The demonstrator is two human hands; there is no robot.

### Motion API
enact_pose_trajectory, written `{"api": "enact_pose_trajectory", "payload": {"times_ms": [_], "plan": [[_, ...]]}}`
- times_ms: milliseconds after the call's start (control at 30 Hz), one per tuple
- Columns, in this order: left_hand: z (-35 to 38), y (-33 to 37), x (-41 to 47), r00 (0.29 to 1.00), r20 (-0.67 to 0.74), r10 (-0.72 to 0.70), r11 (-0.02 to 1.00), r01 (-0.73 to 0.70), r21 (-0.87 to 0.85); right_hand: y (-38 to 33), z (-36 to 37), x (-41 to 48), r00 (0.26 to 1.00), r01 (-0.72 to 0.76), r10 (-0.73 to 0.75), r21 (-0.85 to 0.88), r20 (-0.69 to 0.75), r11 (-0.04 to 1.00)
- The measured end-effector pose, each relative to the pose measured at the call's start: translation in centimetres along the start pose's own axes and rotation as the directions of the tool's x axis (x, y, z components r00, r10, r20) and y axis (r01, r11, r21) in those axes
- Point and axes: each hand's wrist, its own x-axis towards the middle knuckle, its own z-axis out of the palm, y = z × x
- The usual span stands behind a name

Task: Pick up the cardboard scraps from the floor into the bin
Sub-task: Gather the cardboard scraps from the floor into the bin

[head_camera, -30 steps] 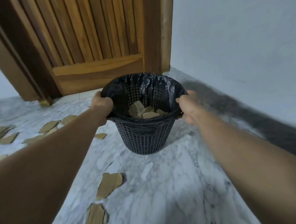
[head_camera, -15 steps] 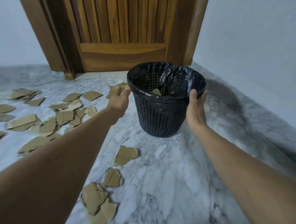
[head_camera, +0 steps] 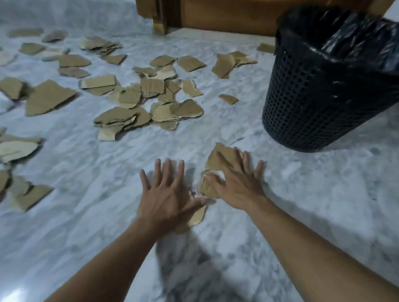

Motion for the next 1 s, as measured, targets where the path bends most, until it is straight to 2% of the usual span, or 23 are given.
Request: {"api": "enact_pose_trajectory", "payload": {"times_ms": [167,267,333,433,533,600,733,867,1000], "plan": [[-2.3,-6.3,6.7,0.984,-0.153,-0.091,0.988,0.108,0.107,-4.8,-0.1,6.6,0.997,-0.058,0.057,-0.014,-0.049,0.998],[-3.9,-9.0,9.2,0.966,-0.211,-0.151,0.985,0.166,0.054,-6.6,-1.3,10.3,0.991,-0.082,0.074,-0.070,-0.111,0.994],[-5.3,-10.8,10.5,0.961,-0.200,-0.189,0.982,0.191,-0.013,-7.4,-2.4,12.2,0.986,-0.121,0.111,-0.078,-0.124,0.990],[-6.6,-14.3,12.3,0.942,-0.182,-0.282,0.958,0.266,-0.109,-8.5,-3.4,14.6,0.970,-0.202,0.200,-0.001,-0.141,0.979],[-6.6,-16.7,14.9,0.938,-0.125,-0.322,0.937,0.298,-0.180,-9.4,-3.9,17.8,0.958,-0.220,0.227,0.060,-0.178,0.974],[-7.0,-17.1,17.1,0.935,-0.128,-0.331,0.938,0.310,-0.159,-10.3,-4.3,20.6,0.959,-0.195,0.211,0.103,-0.188,0.975],[-7.1,-16.4,20.3,0.918,-0.255,-0.302,0.946,0.257,-0.196,-12.0,-5.1,26.8,0.963,-0.079,0.124,0.191,-0.239,0.978],[-6.8,-16.6,20.5,0.938,-0.169,-0.301,0.940,0.263,-0.217,-14.2,-6.0,31.9,0.947,0.016,0.074,0.274,-0.313,0.962],[-7.0,-16.3,20.9,0.942,-0.132,-0.308,0.938,0.278,-0.205,-16.2,-7.9,35.5,0.899,0.157,-0.062,0.186,-0.434,0.970]]}}
